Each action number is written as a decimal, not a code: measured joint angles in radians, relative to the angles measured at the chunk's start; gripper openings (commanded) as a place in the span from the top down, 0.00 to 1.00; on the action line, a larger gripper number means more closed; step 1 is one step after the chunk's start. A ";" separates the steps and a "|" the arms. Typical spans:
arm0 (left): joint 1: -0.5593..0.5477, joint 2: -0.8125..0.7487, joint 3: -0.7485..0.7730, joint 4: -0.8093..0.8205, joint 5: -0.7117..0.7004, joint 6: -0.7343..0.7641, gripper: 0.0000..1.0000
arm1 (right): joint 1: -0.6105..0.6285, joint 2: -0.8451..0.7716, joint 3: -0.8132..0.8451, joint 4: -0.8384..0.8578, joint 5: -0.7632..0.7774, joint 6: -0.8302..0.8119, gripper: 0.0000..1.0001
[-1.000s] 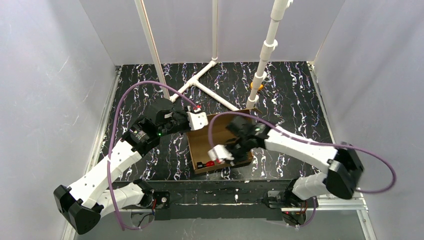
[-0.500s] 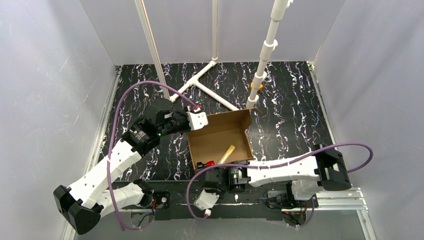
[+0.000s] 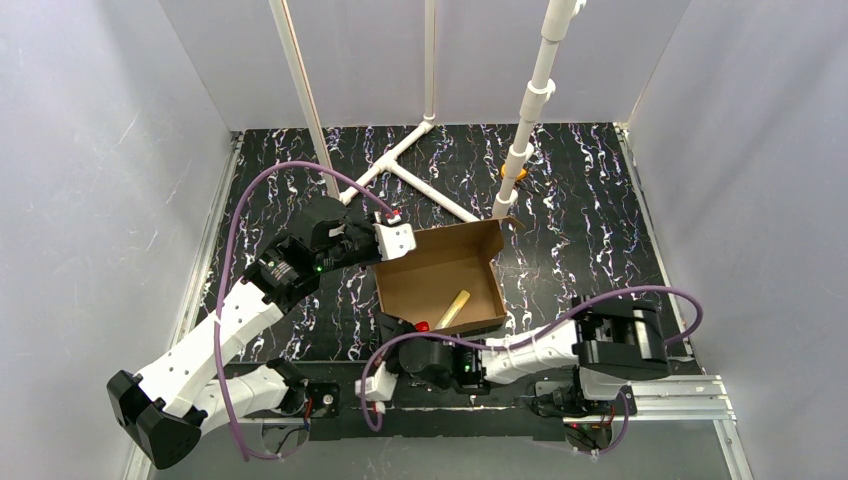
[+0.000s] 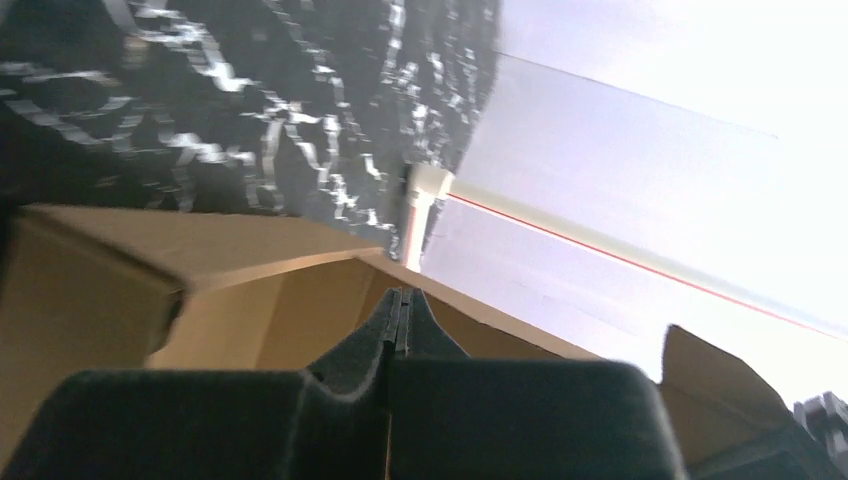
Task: Fold the paper box
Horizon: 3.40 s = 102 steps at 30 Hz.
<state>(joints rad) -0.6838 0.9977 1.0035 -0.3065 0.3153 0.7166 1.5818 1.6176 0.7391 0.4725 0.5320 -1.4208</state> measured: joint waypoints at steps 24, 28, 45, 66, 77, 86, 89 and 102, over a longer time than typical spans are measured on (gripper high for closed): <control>0.000 0.000 0.000 0.000 0.008 -0.011 1.00 | -0.153 0.288 0.062 0.597 -0.116 -0.186 0.99; -0.001 0.001 0.000 0.000 0.010 -0.012 1.00 | -0.192 0.287 0.061 0.601 -0.058 -0.201 0.99; -0.027 0.063 -0.029 -0.112 0.044 -0.047 1.00 | -0.057 0.052 -0.023 0.311 0.082 -0.028 0.99; -0.031 0.092 -0.058 -0.116 0.051 -0.107 1.00 | -0.254 -0.228 0.217 -1.487 -0.563 0.151 0.99; -0.032 0.142 -0.097 -0.082 0.082 -0.182 1.00 | -0.673 -0.501 0.298 -1.658 -0.813 0.129 0.99; -0.032 0.200 -0.163 -0.035 0.116 -0.301 0.79 | -1.033 -0.562 0.370 -1.371 -0.968 0.534 0.91; -0.032 0.207 -0.180 -0.030 0.122 -0.341 0.65 | -1.138 -0.545 0.327 -1.247 -1.043 0.668 0.90; -0.032 0.309 -0.216 0.021 0.147 -0.494 0.45 | -1.197 -0.385 -0.004 -0.734 -1.158 0.896 0.99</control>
<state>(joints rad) -0.7155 1.3071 0.7876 -0.2852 0.4622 0.2230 0.3843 1.2331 0.7349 -0.2619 -0.6258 -0.5247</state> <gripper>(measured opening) 0.539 0.034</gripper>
